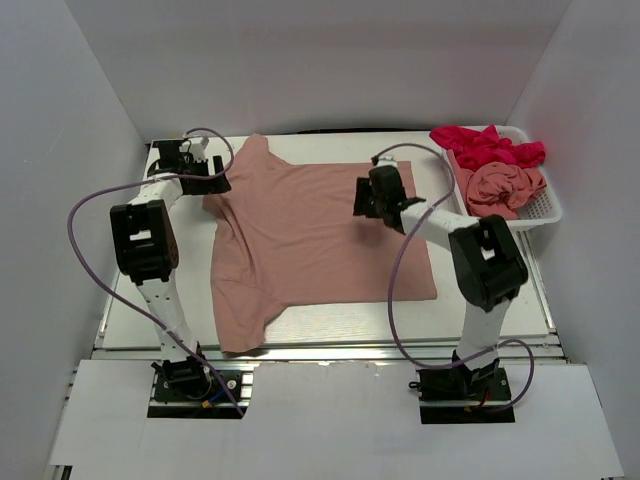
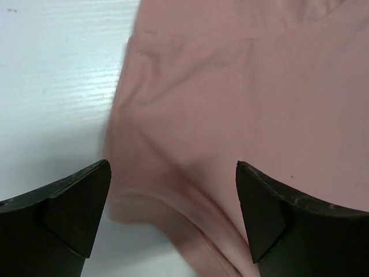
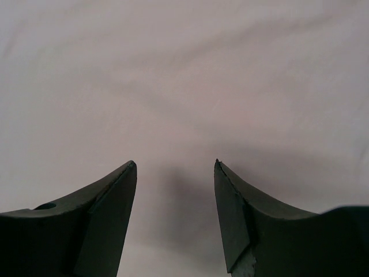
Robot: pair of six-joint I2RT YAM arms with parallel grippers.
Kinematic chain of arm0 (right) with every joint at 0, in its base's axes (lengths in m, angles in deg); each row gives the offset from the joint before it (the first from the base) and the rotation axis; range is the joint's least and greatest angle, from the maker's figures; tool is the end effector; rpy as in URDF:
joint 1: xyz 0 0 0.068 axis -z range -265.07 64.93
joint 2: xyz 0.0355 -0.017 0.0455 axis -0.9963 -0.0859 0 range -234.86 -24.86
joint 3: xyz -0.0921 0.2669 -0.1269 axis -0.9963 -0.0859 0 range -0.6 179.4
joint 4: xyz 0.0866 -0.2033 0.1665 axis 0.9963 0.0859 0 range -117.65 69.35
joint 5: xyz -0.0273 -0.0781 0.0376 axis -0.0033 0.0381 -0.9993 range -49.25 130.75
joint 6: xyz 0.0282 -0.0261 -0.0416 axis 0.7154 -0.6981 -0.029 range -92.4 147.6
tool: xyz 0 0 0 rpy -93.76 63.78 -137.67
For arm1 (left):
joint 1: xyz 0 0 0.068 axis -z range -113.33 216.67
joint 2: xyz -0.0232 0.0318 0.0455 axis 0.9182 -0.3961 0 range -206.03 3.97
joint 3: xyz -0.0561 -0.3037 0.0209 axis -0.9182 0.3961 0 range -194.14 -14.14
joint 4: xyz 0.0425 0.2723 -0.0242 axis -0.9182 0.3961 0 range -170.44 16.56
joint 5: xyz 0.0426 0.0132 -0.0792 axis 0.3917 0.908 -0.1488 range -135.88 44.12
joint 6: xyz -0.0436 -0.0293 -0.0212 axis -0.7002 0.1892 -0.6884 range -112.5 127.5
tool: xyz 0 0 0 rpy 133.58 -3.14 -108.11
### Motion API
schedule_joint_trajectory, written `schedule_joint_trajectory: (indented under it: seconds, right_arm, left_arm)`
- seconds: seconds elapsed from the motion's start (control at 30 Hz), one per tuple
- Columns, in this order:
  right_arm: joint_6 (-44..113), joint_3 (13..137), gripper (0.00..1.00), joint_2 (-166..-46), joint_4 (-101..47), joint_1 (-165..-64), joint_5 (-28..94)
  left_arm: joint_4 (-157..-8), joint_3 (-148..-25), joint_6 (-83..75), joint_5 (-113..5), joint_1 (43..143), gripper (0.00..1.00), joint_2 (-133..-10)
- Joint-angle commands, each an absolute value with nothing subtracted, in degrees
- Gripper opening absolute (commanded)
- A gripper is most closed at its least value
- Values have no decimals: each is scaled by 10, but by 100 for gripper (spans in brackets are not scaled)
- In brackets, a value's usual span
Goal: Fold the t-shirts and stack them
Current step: Flatten out the tshirt
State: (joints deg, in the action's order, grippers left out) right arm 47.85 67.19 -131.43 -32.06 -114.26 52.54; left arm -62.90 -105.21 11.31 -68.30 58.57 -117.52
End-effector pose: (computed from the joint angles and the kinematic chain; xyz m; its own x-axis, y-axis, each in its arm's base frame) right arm 0.3883 0.2076 0.2223 -0.5767 0.0659 -0.8143 -0.1392 0.9742 0.1775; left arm 0.5043 0.0566 0.2081 -0.7256 -0.0413 -0.6869 0.1711 0.9560 -0.2382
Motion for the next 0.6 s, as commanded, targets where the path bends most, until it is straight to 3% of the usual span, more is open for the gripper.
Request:
schedule_joint_trajectory:
  seconds: [0.0, 0.13, 0.3, 0.43, 0.57]
  right_arm:
    - [486, 767, 61, -1372, -309, -1095, 502]
    - [484, 893, 59, -1445, -277, -1046, 461]
    - [451, 959, 59, -1491, -238, -1046, 453]
    - [427, 966, 60, -1505, -245, -1042, 463]
    - [437, 1025, 60, -1559, -230, -1014, 424]
  left_arm:
    - [-636, -1100, 101, -701, 583, 98, -1180]
    - [-628, -1098, 97, -691, 582, 98, -1169]
    - [-578, -1058, 100, -690, 587, 98, -1079]
    - [-501, -1028, 101, -761, 590, 98, -974]
    - [-388, -1016, 134, -824, 603, 98, -958]
